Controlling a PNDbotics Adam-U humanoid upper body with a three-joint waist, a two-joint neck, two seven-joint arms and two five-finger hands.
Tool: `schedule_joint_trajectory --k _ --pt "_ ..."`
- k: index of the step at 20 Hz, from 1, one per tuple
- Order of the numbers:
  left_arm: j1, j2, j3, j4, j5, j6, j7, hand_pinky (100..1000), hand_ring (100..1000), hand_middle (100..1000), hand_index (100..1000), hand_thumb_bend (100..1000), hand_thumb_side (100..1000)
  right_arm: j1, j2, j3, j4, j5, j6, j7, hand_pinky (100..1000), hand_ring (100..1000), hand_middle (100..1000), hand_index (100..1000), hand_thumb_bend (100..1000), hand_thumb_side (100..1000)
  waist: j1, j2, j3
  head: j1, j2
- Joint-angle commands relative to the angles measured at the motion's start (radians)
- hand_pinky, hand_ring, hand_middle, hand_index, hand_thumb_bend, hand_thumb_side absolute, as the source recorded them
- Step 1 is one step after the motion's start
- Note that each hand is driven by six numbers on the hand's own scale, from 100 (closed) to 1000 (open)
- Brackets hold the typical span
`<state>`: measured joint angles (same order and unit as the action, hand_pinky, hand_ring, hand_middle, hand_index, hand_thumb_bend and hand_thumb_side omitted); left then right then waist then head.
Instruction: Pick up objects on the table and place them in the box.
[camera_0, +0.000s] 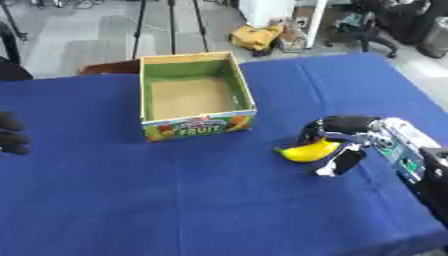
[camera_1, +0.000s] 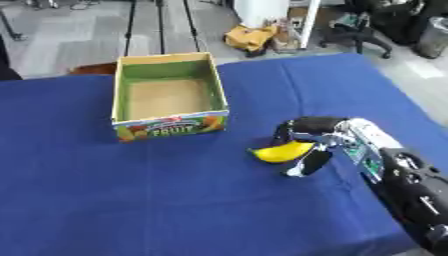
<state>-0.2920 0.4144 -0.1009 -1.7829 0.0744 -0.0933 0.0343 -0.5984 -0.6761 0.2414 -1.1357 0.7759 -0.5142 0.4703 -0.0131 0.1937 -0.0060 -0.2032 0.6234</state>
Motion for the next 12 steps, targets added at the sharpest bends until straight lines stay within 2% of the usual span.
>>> schedule_joint_trajectory --k 1,12 --pt "-0.013 0.014 0.008 -0.014 -0.002 -0.001 0.003 567 597 603 761 513 825 -0.012 -0.045 -0.010 -0.013 0.005 0.001 -0.001 706 760 783 822 362 504 0.000 -0.018 -0.002 0.002 0.004" --pt "-0.011 0.014 0.009 -0.013 -0.002 -0.001 0.004 567 597 603 760 514 825 -0.009 -0.059 -0.024 -0.020 -0.008 0.017 -0.024 704 757 780 795 278 479 0.000 -0.019 -0.006 0.002 0.005"
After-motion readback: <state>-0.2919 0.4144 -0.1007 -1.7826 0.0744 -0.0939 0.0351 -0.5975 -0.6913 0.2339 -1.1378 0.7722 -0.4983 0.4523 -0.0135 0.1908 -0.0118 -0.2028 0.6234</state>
